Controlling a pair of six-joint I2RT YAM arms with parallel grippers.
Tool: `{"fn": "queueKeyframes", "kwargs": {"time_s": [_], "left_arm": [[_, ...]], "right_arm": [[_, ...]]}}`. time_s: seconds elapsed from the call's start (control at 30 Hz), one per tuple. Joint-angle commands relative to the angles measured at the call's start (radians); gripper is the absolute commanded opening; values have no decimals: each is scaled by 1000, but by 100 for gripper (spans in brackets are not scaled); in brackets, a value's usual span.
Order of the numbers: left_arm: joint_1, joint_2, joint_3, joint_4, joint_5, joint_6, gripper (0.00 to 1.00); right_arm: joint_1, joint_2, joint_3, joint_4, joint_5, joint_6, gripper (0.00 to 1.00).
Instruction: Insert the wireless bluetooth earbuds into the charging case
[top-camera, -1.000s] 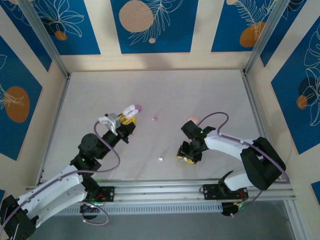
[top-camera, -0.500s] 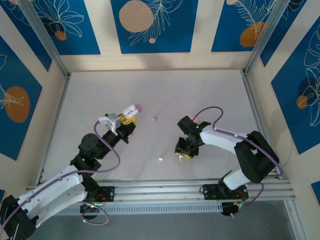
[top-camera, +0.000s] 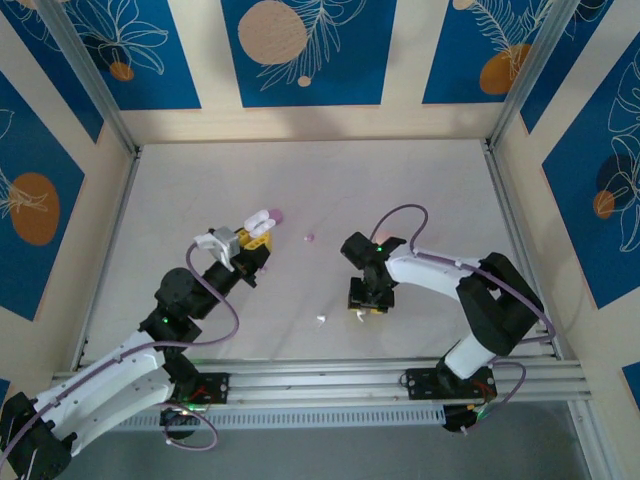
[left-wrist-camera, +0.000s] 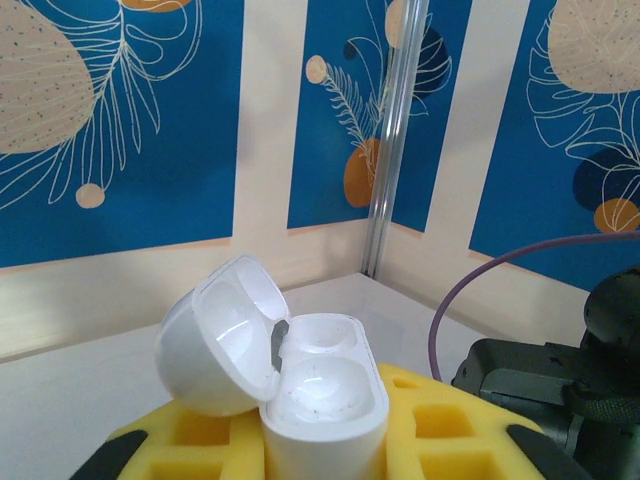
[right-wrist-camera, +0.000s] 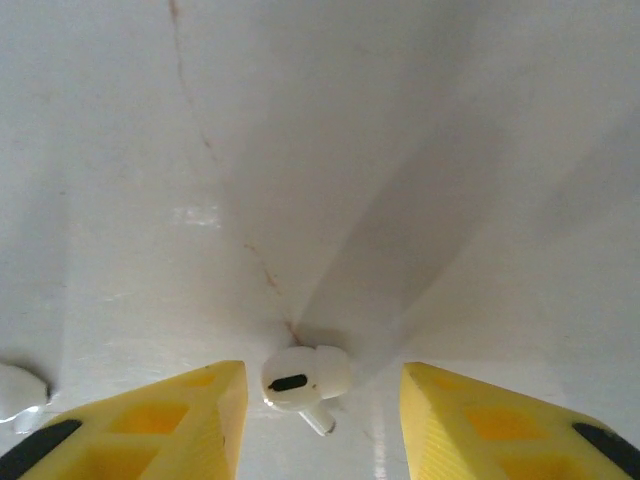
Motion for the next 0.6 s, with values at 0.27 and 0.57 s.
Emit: {"fn": "queueKeyframes", "kwargs": {"time_s": [0.27,0.57], "left_arm": [[-8,-17,-5,3,-9,8,21],[-7,-18,-2,-1,-9,8,21]], "right_arm": [[41,87,75,-83,35,-95,40],[58,120,100,-105,52,-128,33]]}}
